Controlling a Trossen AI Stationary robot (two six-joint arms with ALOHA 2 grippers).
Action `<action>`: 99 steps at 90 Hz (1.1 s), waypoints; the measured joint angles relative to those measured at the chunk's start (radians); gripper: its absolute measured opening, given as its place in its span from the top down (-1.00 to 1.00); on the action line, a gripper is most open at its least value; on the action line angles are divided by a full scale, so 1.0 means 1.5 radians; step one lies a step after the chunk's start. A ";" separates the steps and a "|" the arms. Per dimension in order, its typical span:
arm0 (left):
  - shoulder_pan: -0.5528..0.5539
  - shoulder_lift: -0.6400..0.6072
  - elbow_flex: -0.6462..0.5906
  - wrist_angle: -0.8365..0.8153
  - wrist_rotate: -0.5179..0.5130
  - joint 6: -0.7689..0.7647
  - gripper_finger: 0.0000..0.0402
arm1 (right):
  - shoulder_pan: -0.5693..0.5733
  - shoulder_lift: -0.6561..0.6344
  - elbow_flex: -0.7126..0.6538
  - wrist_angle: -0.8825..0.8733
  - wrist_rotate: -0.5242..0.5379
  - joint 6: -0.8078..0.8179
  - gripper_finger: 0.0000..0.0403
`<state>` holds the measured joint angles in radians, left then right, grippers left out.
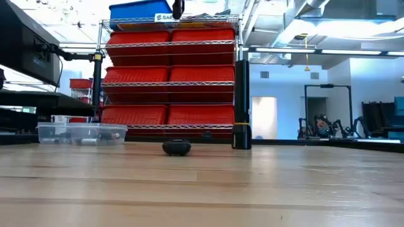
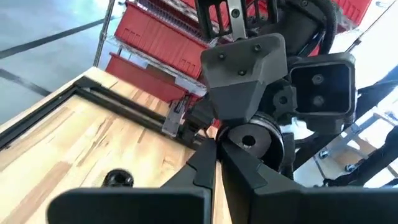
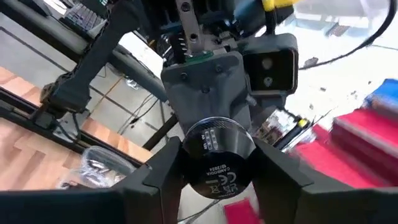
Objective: Insert battery
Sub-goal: Close the flashlight's battery compartment
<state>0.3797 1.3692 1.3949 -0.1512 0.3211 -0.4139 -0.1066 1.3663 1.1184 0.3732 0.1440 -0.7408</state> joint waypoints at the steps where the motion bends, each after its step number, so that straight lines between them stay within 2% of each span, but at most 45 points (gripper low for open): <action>1: 0.003 -0.002 0.000 -0.015 -0.001 0.006 0.94 | 0.000 0.000 0.000 0.000 0.000 0.009 0.29; 14: 0.052 -0.038 -0.003 -0.188 -0.041 0.062 0.75 | -0.003 -0.006 0.003 -0.037 -0.005 0.106 0.29; 28: 0.097 -0.102 -0.001 -0.335 -0.041 0.088 0.59 | -0.004 -0.001 0.018 -0.117 -0.004 0.193 0.29; 42: 0.109 -0.167 -0.003 -0.396 -0.081 0.121 0.57 | -0.003 0.025 0.081 -0.207 -0.004 0.271 0.29; 57: 0.109 -0.229 -0.002 -0.401 -0.119 0.141 0.59 | 0.007 0.125 0.198 -0.283 -0.006 0.347 0.29; 83: 0.109 -0.309 -0.002 -0.443 -0.117 0.143 0.59 | 0.020 0.352 0.447 -0.448 -0.009 0.474 0.29; 99: 0.108 -0.324 -0.002 -0.493 -0.114 0.177 0.59 | 0.023 0.467 0.533 -0.543 -0.017 0.582 0.29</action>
<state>0.5413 0.8835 1.3922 -0.8908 0.1494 -0.1484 -0.0720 2.0672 1.9177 -0.4410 0.1181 0.1327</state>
